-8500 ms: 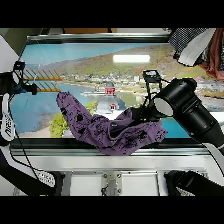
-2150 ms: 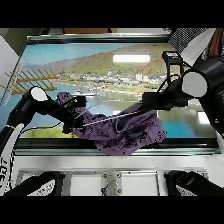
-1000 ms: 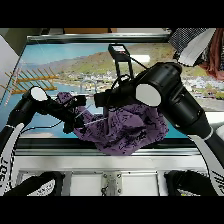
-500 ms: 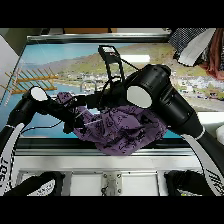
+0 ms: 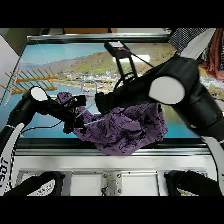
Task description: Fold the clothes and pants, and hang the long-sleeved shirts on hangers.
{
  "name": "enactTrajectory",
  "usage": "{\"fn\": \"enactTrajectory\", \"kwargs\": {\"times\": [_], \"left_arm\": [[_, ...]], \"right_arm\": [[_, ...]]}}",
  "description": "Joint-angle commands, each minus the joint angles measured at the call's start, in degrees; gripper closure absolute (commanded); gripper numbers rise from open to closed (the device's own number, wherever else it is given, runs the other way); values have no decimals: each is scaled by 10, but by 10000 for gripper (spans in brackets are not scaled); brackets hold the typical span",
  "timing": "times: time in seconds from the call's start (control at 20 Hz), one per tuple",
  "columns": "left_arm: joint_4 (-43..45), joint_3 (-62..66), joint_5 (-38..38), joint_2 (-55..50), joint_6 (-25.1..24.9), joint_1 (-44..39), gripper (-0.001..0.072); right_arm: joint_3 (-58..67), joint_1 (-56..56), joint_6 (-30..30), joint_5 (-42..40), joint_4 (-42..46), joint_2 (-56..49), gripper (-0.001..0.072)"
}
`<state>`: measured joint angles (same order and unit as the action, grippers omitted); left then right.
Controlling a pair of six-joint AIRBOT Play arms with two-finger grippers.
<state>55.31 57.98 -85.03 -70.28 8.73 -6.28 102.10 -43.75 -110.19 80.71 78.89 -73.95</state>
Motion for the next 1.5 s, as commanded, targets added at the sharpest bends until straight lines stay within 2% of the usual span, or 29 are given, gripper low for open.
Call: {"fn": "enactTrajectory", "kwargs": {"times": [0.0, 0.1, 0.3, 0.5, 0.6, 0.75, 0.85, 0.9, 1.0, 1.15, 1.25, 1.45], "left_arm": [[0, 0, 0, 0, 0, 0, 689], [0, 0, -2, 0, 0, 0, 689], [0, 0, -5, 0, 0, 0, 689], [0, 0, -5, 0, 0, 0, 689], [0, 0, -5, 0, 0, 0, 688], [0, 0, -5, 0, 0, 0, 689], [0, 0, -10, 0, 0, 0, 689], [1, 0, -12, 0, 0, 0, 689], [1, 0, -17, 0, 0, 0, 689], [1, 0, -20, 0, 0, 0, 689], [1, 0, -19, 0, 0, 0, 689], [2, 0, -19, 0, 0, 0, 689]], "right_arm": [[0, 66, 108, 23, -139, 21, 69], [0, 105, 200, 22, -209, 21, 69], [0, 151, 272, 35, -215, 22, 69], [-10, 243, 455, 68, -244, 37, 70], [-54, 336, 558, 94, -328, 59, 69], [-180, 503, 720, 120, -514, 93, 69], [-255, 593, 821, 119, -578, 100, 68], [-285, 626, 858, 119, -574, 99, 55], [-338, 668, 892, 119, -567, 99, 55], [-409, 685, 1040, 114, -567, 99, 55], [-441, 681, 1079, 111, -591, 88, 56], [-447, 650, 1099, 115, -608, 40, 56]]}}
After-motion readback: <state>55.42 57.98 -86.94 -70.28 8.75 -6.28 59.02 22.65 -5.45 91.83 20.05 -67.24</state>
